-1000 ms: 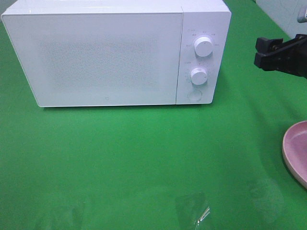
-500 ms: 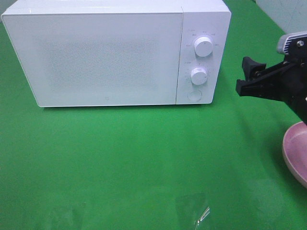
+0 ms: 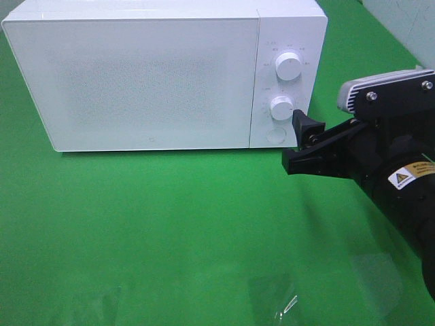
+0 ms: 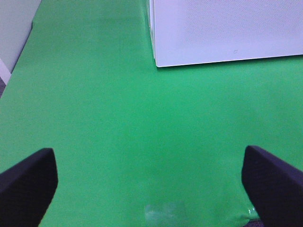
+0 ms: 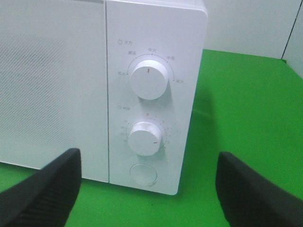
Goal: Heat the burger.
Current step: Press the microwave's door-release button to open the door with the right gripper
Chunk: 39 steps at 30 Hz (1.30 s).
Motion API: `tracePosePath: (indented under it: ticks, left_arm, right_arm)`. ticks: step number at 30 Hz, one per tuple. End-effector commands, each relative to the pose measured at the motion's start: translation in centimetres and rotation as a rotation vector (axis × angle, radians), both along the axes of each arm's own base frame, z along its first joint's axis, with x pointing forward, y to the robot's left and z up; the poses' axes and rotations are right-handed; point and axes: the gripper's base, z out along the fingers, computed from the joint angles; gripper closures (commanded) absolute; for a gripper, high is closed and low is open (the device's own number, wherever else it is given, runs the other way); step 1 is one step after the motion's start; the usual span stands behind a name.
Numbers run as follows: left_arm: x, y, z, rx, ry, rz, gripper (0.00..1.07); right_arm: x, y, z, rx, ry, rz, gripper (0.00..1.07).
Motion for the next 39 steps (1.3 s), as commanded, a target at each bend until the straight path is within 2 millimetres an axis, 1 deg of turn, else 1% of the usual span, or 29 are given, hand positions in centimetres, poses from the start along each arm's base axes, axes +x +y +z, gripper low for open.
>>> tracePosePath:
  ticks: [1, 3, 8, 11, 12, 13, 14, 15, 16, 17, 18, 19, 20, 21, 23, 24, 25, 26, 27, 28, 29, 30, 31, 32, 36, 39]
  left_arm:
    - [-0.2, 0.0, 0.0, 0.0, -0.032, 0.001, 0.09]
    - [-0.2, 0.0, 0.0, 0.0, -0.032, 0.001, 0.09]
    - [-0.2, 0.0, 0.0, 0.0, -0.032, 0.001, 0.09]
    - [-0.2, 0.0, 0.0, 0.0, -0.032, 0.001, 0.09]
    - [-0.2, 0.0, 0.0, 0.0, -0.032, 0.001, 0.09]
    - [-0.2, 0.0, 0.0, 0.0, -0.032, 0.001, 0.09]
    - [-0.2, 0.0, 0.0, 0.0, -0.032, 0.001, 0.09]
    - [-0.2, 0.0, 0.0, 0.0, -0.032, 0.001, 0.09]
    - [-0.2, 0.0, 0.0, 0.0, -0.032, 0.001, 0.09]
    - [-0.2, 0.0, 0.0, 0.0, -0.032, 0.001, 0.09]
    - [-0.2, 0.0, 0.0, 0.0, -0.032, 0.001, 0.09]
    - [-0.2, 0.0, 0.0, 0.0, -0.032, 0.001, 0.09]
    - [-0.2, 0.0, 0.0, 0.0, -0.032, 0.001, 0.09]
    - [-0.2, 0.0, 0.0, 0.0, -0.032, 0.001, 0.09]
    - [-0.2, 0.0, 0.0, 0.0, -0.032, 0.001, 0.09]
    - [-0.2, 0.0, 0.0, 0.0, -0.032, 0.001, 0.09]
    - [-0.2, 0.0, 0.0, 0.0, -0.032, 0.001, 0.09]
    - [-0.2, 0.0, 0.0, 0.0, -0.032, 0.001, 0.09]
    - [-0.2, 0.0, 0.0, 0.0, -0.032, 0.001, 0.09]
    - [-0.2, 0.0, 0.0, 0.0, -0.032, 0.001, 0.09]
    - [-0.2, 0.0, 0.0, 0.0, -0.032, 0.001, 0.09]
    - [-0.2, 0.0, 0.0, 0.0, -0.032, 0.001, 0.09]
    - [-0.2, 0.0, 0.0, 0.0, -0.032, 0.001, 0.09]
    - [-0.2, 0.0, 0.0, 0.0, -0.032, 0.001, 0.09]
    - [-0.2, 0.0, 0.0, 0.0, -0.032, 0.001, 0.09]
    - [-0.2, 0.0, 0.0, 0.0, -0.032, 0.001, 0.09]
  right_arm:
    - [-0.6, 0.4, 0.1, -0.008, -0.01, -0.004, 0.32]
    - [-1.0, 0.7, 0.0, -0.001, 0.004, -0.008, 0.32]
    - [-1.0, 0.5, -0.2, 0.013, 0.021, -0.032, 0.33]
    - [-1.0, 0.3, -0.3, 0.082, 0.046, -0.058, 0.34]
    - [-1.0, 0.2, -0.4, 0.179, 0.068, -0.081, 0.38]
    - [-1.0, 0.2, -0.4, 0.179, 0.068, -0.081, 0.38]
    - [-1.0, 0.1, -0.4, 0.291, 0.085, -0.093, 0.43]
    - [-1.0, 0.1, -0.4, 0.291, 0.085, -0.093, 0.43]
    - [-1.0, 0.1, -0.4, 0.4, 0.098, -0.101, 0.49]
    - [-1.0, 0.1, -0.4, 0.4, 0.098, -0.101, 0.49]
    - [-1.0, 0.1, -0.5, 0.518, 0.118, -0.109, 0.56]
    - [-1.0, 0.1, -0.5, 0.518, 0.118, -0.109, 0.56]
    - [-1.0, 0.2, -0.5, 0.584, 0.133, -0.114, 0.61]
    - [-1.0, 0.2, -0.5, 0.584, 0.133, -0.114, 0.61]
    - [-1.1, 0.3, -0.8, 0.851, 0.202, -0.137, 0.83]
    - [-1.1, 0.3, -0.8, 0.851, 0.202, -0.137, 0.83]
    - [-1.1, 0.3, -1.0, 0.964, 0.234, -0.149, 0.92]
    - [-1.1, 0.3, -1.0, 0.964, 0.234, -0.149, 0.92]
    - [-1.1, 0.4, -1.1, 1.067, 0.261, -0.163, 1.01]
    - [-1.1, 0.4, -1.1, 1.067, 0.261, -0.163, 1.01]
    - [-1.1, 0.4, -1.1, 1.116, 0.274, -0.17, 1.05]
    - [-1.2, 0.4, -1.3, 1.202, 0.302, -0.185, 1.07]
    - [-1.2, 0.4, -1.3, 1.202, 0.302, -0.185, 1.07]
    - [-1.2, 0.5, -1.4, 1.261, 0.328, -0.199, 1.07]
    - [-1.3, 0.6, -1.9, 1.319, 0.388, -0.226, 1.07]
    - [-1.3, 0.7, -2.0, 1.322, 0.399, -0.234, 1.07]
